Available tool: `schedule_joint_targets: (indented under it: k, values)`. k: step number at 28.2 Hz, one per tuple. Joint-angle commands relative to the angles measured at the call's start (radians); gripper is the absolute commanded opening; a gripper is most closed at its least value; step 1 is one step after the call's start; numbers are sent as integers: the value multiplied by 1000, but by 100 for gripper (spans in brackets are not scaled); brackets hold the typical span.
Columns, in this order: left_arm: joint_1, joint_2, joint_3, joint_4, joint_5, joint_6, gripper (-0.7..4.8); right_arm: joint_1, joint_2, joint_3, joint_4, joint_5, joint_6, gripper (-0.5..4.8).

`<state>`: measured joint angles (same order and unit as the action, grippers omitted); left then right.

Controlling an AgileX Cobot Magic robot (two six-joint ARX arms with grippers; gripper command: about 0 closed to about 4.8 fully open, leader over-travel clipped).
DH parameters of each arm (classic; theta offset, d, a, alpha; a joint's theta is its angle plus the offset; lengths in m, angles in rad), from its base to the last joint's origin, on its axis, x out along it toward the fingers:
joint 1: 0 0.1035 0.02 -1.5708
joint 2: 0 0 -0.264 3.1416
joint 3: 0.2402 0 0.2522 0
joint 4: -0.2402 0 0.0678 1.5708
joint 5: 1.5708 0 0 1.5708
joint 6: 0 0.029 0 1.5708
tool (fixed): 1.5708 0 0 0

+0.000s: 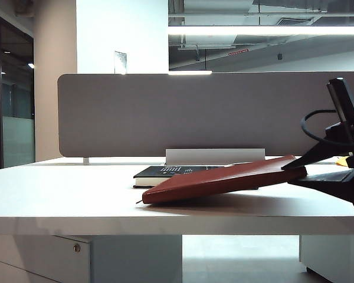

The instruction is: Pick up the red book and place it on top of the black book.

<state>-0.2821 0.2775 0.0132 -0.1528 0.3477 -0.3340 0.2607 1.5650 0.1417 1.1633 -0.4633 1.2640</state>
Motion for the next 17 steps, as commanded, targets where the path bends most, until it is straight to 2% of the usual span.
schedule_joint_targets:
  k: [1,6,17]
  values:
    - [-1,0,-3,-7,8,4,80,1,-5,4,100,-18,4,-2]
    - [-1,0,-3,-7,8,4,80,1,-5,6,157,-26,8,-2]
    - [-1,0,-3,-7,8,1,80,1,-5,72,154,-35,15,-2]
